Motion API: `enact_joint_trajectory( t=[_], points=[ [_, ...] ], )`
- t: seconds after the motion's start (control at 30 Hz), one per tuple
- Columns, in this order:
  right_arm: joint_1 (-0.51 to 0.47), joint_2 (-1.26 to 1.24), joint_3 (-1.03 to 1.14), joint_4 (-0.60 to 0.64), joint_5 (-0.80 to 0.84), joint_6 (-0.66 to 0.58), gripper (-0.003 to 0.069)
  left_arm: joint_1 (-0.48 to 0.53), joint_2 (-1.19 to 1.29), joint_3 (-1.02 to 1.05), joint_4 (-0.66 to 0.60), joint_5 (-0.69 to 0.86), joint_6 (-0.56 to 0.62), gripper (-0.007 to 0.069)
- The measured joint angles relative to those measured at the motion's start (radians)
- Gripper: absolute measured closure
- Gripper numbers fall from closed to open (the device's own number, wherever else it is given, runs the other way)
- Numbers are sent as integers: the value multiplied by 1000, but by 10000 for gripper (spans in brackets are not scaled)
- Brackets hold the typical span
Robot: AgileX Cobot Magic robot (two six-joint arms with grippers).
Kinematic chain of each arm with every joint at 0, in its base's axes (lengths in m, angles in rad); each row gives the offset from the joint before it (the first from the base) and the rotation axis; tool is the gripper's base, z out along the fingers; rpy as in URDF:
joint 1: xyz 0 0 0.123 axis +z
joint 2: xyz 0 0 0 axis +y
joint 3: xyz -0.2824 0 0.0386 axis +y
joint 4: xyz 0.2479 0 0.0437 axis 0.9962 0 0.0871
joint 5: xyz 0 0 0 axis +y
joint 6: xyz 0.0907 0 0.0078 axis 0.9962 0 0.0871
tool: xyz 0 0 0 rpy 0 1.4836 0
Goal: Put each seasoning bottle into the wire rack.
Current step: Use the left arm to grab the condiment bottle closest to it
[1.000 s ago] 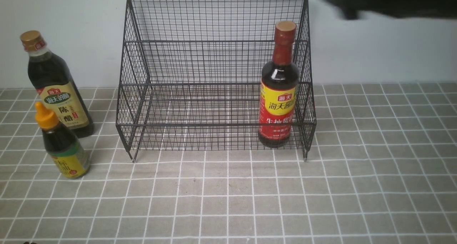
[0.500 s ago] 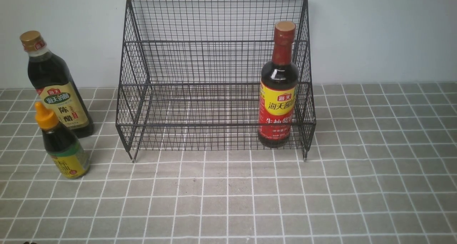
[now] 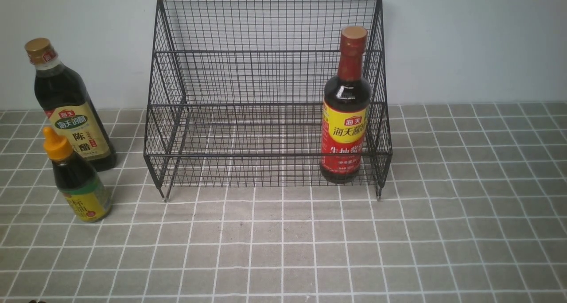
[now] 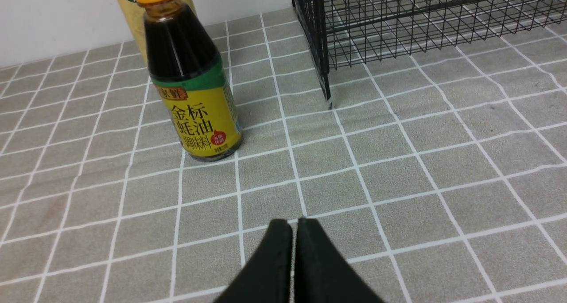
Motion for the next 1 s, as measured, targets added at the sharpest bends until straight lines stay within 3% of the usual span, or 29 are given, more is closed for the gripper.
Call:
enact_joint_trajectory(
  t=[0.13, 0.27, 0.47, 1.0],
  points=[
    [-104, -55, 98, 1, -107, -51, 672, 0, 0, 0, 0, 0, 0, 631],
    [-347, -152, 342, -7, -201, -110, 672, 0, 0, 0, 0, 0, 0, 631],
    [-498, -283, 641, -29, -194, -151, 672, 0, 0, 0, 0, 0, 0, 631],
    [-526, -300, 672, -40, -162, -181, 672, 0, 0, 0, 0, 0, 0, 631]
  ],
)
